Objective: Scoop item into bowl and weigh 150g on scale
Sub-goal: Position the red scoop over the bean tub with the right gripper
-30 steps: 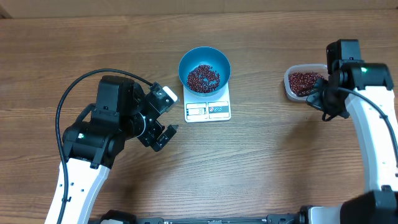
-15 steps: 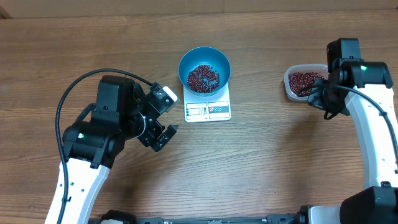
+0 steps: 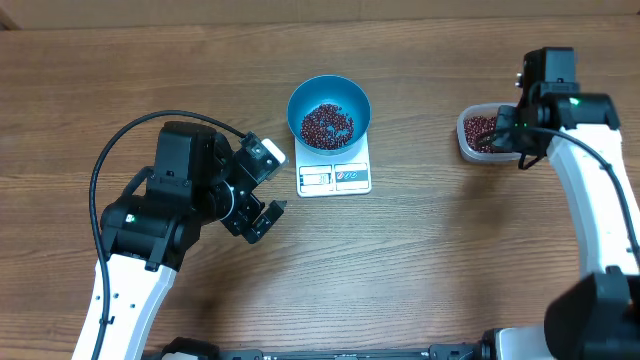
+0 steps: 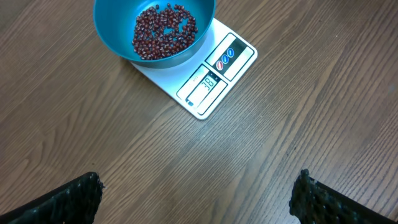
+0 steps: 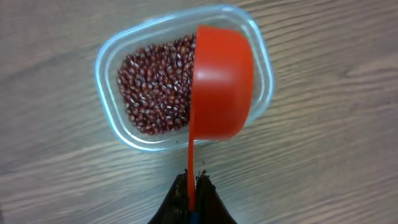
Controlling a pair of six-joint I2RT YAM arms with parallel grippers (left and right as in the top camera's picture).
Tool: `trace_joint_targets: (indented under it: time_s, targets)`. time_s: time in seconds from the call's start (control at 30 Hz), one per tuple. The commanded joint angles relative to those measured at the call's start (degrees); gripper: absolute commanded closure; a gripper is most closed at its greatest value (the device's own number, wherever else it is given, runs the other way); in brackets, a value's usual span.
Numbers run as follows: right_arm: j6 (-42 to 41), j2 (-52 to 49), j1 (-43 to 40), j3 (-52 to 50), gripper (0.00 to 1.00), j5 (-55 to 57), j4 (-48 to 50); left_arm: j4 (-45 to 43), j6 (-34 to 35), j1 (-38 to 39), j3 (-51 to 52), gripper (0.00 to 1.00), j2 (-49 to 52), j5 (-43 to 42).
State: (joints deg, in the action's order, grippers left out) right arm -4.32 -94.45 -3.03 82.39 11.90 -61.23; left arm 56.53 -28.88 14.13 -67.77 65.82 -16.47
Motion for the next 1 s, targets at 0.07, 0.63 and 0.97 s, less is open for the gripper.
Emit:
trace_joint_targets:
  time_s: [0.07, 0.63, 0.97]
  targets:
    - [7.4, -5.3, -0.4, 1.3, 0.97, 7.7, 0.6, -0.2, 0.6, -0.3, -1.4, 0.0, 0.2, 0.2]
    - [15.3, -12.6, -0.3, 1.3, 0.96, 8.8, 6.2, -0.2, 0.6, -0.3, -1.4, 0.0, 0.2, 0.2]
    - [13.8, -14.1, -0.3, 1.2, 0.96, 2.3, 6.8, -0.2, 0.6, -0.3, -1.4, 0.0, 0.2, 0.2]
